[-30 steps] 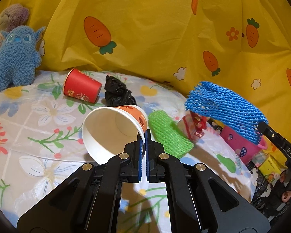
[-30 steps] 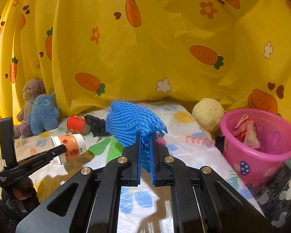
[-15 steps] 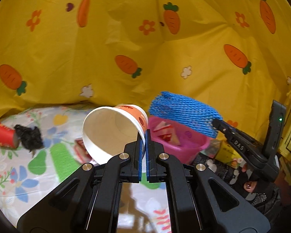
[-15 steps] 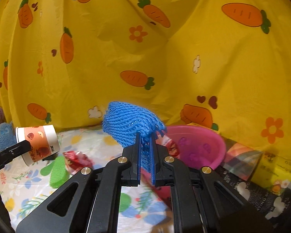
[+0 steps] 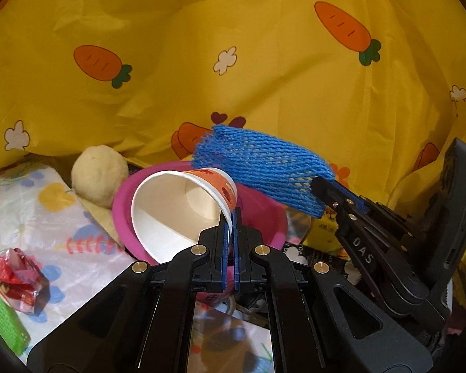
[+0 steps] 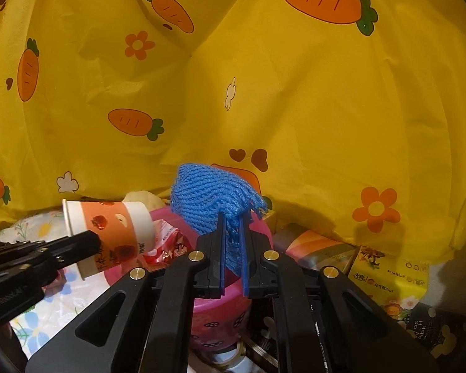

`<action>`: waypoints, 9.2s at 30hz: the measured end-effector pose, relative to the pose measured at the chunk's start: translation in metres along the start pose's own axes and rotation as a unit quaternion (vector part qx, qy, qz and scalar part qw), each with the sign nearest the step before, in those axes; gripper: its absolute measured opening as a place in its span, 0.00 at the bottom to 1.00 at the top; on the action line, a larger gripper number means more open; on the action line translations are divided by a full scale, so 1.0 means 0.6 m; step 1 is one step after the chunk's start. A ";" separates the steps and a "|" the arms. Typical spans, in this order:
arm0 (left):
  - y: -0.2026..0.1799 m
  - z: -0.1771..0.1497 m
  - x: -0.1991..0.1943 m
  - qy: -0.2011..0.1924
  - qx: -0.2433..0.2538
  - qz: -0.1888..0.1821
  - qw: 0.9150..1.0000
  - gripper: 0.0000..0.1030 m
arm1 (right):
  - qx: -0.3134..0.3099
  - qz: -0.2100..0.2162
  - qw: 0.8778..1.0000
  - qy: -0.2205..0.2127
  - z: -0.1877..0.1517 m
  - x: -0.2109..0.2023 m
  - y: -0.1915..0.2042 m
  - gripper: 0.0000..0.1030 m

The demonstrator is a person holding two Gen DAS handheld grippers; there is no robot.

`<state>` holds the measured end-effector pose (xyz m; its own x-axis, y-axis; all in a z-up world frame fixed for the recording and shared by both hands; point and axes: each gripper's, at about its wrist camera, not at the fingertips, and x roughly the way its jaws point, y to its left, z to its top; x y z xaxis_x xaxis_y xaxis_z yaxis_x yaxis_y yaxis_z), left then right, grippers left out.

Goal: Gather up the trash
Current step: 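Carry the white cup in the left gripper and blue sleeve in the right gripper over the bucket, then open both grippers to drop the cup and blue sleeve into the bucket, then move the left gripper to the green mesh sleeve while the right gripper approaches the red wrapper, then grasp the red plastic wrapper with the right gripper while the left gripper grasps the green mesh sleeve, then carry the green sleeve in the left gripper and red wrapper in the right gripper over the bucket, then open the left gripper to drop the green sleeve into the bucket, then open the right gripper to drop the red wrapper into the pink bucket, then move the left gripper to the red paper cup while the right gripper approaches the black bag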

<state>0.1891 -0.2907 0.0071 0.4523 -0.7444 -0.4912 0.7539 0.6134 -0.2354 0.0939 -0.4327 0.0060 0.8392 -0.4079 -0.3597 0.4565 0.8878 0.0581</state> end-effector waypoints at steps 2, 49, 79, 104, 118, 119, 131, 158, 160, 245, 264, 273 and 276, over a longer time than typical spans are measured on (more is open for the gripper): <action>0.003 0.003 0.029 0.013 -0.002 -0.005 1.000 0.02 | 0.001 -0.003 1.000 0.006 0.000 0.010 -0.005 0.08; 0.130 -0.048 -0.120 -0.076 -0.099 0.159 0.979 0.94 | 0.013 0.035 0.999 -0.004 -0.002 0.012 0.033 0.78; 0.288 -0.215 -0.429 -0.108 -0.184 0.387 0.897 0.94 | -0.099 0.238 0.964 0.071 -0.116 -0.072 0.372 0.85; 0.349 -0.206 -0.402 -0.098 -0.203 0.414 0.882 0.94 | -0.132 0.237 0.952 0.139 -0.119 0.088 0.492 0.61; 0.317 -0.182 -0.294 -0.038 -0.171 0.345 0.922 0.79 | -0.105 0.236 0.960 0.107 -0.107 0.065 0.447 0.22; 0.319 -0.181 -0.284 -0.030 -0.173 0.340 0.924 0.79 | -0.104 0.235 0.961 0.101 -0.103 0.059 0.439 0.22; 0.358 -0.187 -0.173 0.078 -0.204 0.301 0.928 0.54 | -0.095 0.243 0.962 0.082 -0.095 0.009 0.363 0.22; 0.271 -0.167 -0.233 0.006 -0.141 0.284 0.948 0.11 | -0.073 0.259 0.961 0.062 -0.109 -0.057 0.296 0.22; 0.249 -0.160 -0.244 -0.006 -0.126 0.281 0.951 0.11 | -0.071 0.260 0.961 0.060 -0.108 -0.064 0.290 0.22; 0.113 -0.012 -0.047 -0.066 -0.103 0.150 0.981 0.94 | 0.034 0.072 0.997 -0.010 0.027 0.046 0.022 0.75; 0.243 -0.135 -0.295 -0.082 -0.148 0.314 0.934 0.94 | -0.050 0.194 0.980 -0.009 -0.035 -0.071 0.234 0.88; 0.354 -0.193 -0.435 -0.095 -0.199 0.406 0.887 0.94 | -0.104 0.272 0.957 0.019 -0.075 -0.088 0.395 0.88; 0.390 -0.205 -0.468 -0.093 -0.211 0.433 0.872 0.94 | -0.119 0.290 0.949 0.022 -0.082 -0.090 0.447 0.88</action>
<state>0.1800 0.0942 -0.0132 0.8633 0.0398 -0.5031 -0.1325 0.9798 -0.1498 0.1564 -0.1623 -0.0047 0.9130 0.1699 -0.3710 -0.1636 0.9853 0.0487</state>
